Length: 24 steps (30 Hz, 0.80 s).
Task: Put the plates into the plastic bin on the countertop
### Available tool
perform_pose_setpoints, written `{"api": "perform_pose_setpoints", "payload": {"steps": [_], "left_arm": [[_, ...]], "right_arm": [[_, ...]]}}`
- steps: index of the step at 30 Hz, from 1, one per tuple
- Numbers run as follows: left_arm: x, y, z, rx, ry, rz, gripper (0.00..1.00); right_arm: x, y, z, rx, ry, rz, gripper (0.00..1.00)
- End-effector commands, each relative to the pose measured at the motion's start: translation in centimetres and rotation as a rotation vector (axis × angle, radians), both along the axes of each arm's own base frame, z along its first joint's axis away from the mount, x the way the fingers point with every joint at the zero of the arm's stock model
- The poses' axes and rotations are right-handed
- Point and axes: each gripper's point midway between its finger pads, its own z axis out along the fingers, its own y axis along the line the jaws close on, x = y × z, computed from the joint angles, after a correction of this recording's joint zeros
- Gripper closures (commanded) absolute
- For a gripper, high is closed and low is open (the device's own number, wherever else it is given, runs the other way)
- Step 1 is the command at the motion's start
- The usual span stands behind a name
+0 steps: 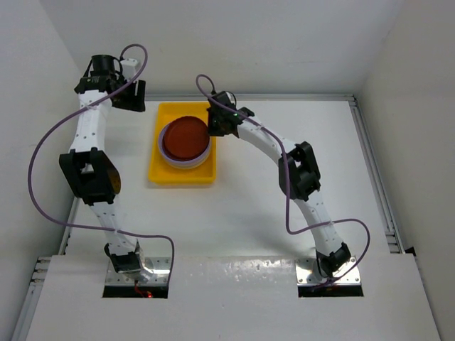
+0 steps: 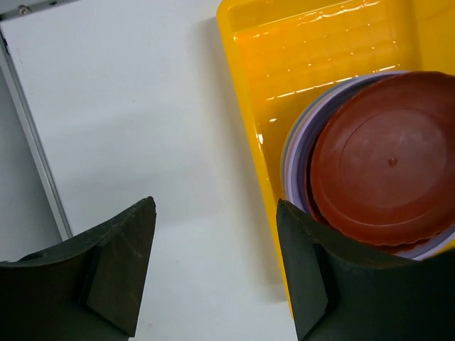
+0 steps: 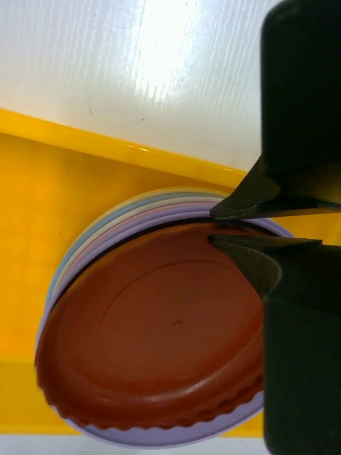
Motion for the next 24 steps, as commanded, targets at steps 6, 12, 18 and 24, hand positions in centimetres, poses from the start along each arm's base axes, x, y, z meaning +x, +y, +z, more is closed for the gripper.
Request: {"api": "perform_pose_setpoints", "payload": {"steps": [6, 12, 18, 24], "left_arm": [[0.1, -0.2, 2.3, -0.002, -0.063, 0.013, 0.29], [0.0, -0.2, 1.9, -0.003, -0.054, 0.013, 0.29], [0.0, 1.8, 2.0, -0.001, -0.063, 0.053, 0.29], [-1.4, 4.1, 2.1, -0.020, -0.053, 0.124, 0.29]], "right_arm": [[0.3, 1.5, 1.8, -0.004, -0.084, 0.060, 0.67], [0.5, 1.8, 3.3, -0.005, -0.129, 0.075, 0.62], [0.5, -0.3, 11.1, -0.035, -0.276, 0.109, 0.21], [-3.1, -15.6, 16.4, -0.205, -0.342, 0.006, 0.00]]}}
